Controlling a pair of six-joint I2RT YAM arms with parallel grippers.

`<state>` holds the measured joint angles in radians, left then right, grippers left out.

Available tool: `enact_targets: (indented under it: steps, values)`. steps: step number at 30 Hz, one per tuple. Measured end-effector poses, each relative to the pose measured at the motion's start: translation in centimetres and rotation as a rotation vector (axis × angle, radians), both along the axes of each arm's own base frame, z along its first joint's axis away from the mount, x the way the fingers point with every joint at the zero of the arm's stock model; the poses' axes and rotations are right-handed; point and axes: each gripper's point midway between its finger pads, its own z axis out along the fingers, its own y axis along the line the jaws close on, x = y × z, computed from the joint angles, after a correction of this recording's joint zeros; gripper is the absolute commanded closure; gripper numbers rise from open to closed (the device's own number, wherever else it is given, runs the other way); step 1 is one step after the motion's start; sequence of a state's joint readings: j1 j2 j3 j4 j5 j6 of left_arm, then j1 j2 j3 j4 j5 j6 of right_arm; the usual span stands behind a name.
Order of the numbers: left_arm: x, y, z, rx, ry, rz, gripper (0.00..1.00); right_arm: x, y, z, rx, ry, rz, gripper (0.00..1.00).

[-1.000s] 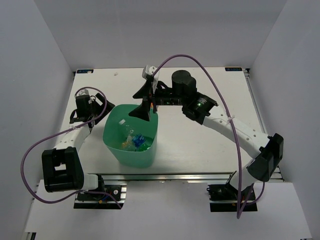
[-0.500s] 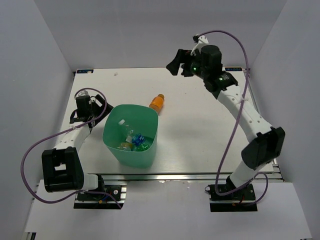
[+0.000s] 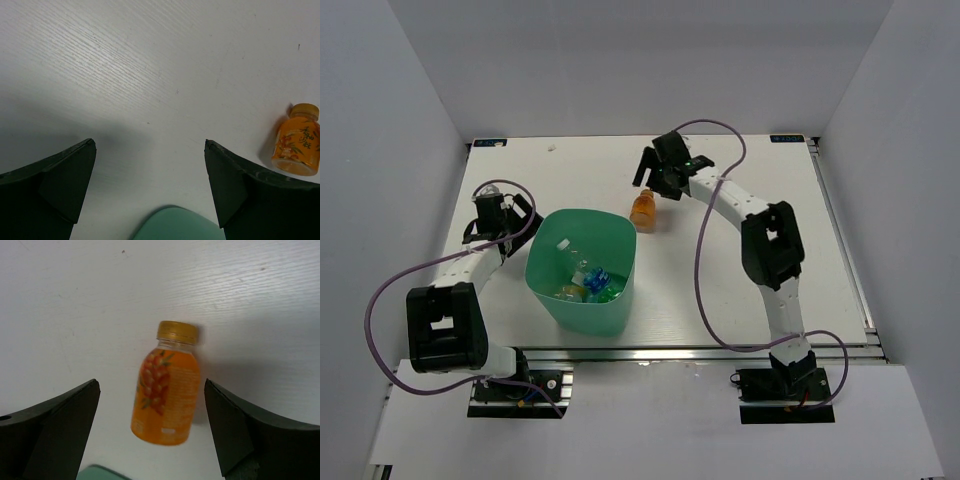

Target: Put the plastic bottles in the bin

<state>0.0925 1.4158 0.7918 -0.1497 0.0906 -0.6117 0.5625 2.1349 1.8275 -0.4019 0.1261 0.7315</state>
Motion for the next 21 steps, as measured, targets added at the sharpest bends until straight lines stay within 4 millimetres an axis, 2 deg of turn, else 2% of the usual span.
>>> enact_targets:
  steps: [3,5,9,11,12,13,14,15,18,21]
  values:
    - [0.0,0.0,-0.1,0.002,0.003,-0.001,0.02,0.8,2.0,-1.6,-0.019,0.017,0.011,0.11]
    - [0.0,0.0,-0.1,0.003,0.002,-0.002,0.02,1.1,2.5,-2.8,-0.042,0.026,0.007,0.11]
    - [0.0,0.0,-0.1,0.005,0.002,-0.003,0.02,-0.2,2.1,-5.7,-0.121,0.082,0.007,0.11]
    - [0.0,0.0,-0.1,0.005,0.001,-0.003,0.02,-0.6,1.6,-6.4,-0.15,0.098,0.007,0.15]
    - [0.0,0.0,-0.1,0.005,0.002,-0.003,0.02,-0.7,1.4,-6.6,-0.163,0.101,0.011,0.22]
    - [0.0,0.0,-0.1,0.005,0.002,-0.003,0.02,-0.8,1.2,-6.8,-0.175,0.102,0.016,0.34]
    - [0.0,0.0,-0.1,0.005,0.002,-0.003,0.02,-0.9,1.0,-7.1,-0.188,0.103,0.026,0.34]
    - [0.0,0.0,-0.1,0.005,0.001,-0.003,0.02,-0.9,1.0,-7.4,-0.19,0.102,0.026,0.49]
    - [0.0,0.0,-0.1,0.005,0.001,-0.003,0.02,-0.8,0.9,-7.4,-0.192,0.079,0.047,0.69]
    - [0.0,0.0,0.0,0.004,0.0,-0.004,0.02,-0.9,0.9,-7.2,-0.195,0.062,0.076,0.84]
